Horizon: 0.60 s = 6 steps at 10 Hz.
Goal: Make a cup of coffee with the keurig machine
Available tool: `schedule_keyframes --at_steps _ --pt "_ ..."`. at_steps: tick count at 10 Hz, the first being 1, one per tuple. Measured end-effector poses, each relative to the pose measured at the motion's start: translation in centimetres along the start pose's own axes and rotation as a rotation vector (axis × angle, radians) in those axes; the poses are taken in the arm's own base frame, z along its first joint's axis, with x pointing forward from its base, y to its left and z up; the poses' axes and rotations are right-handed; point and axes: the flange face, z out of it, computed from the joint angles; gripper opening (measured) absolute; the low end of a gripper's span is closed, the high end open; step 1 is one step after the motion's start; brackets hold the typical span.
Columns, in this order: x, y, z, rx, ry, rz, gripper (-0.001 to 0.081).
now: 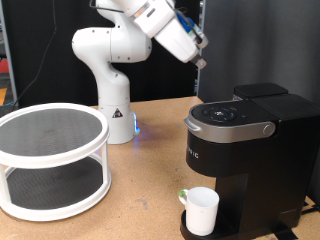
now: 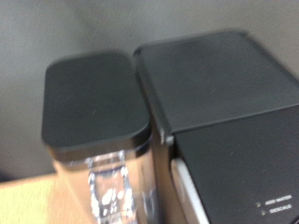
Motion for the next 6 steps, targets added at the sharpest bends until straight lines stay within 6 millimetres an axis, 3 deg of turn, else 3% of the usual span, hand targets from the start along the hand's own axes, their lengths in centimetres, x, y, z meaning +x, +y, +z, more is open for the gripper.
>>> schedule_keyframes --at_steps 4,6 --pt "3.2 -2.8 0.4 -0.04 -0.259 -0.213 0.0806" --pt "4.8 -2.4 0.9 -0.017 -0.335 -0.245 0.0806"
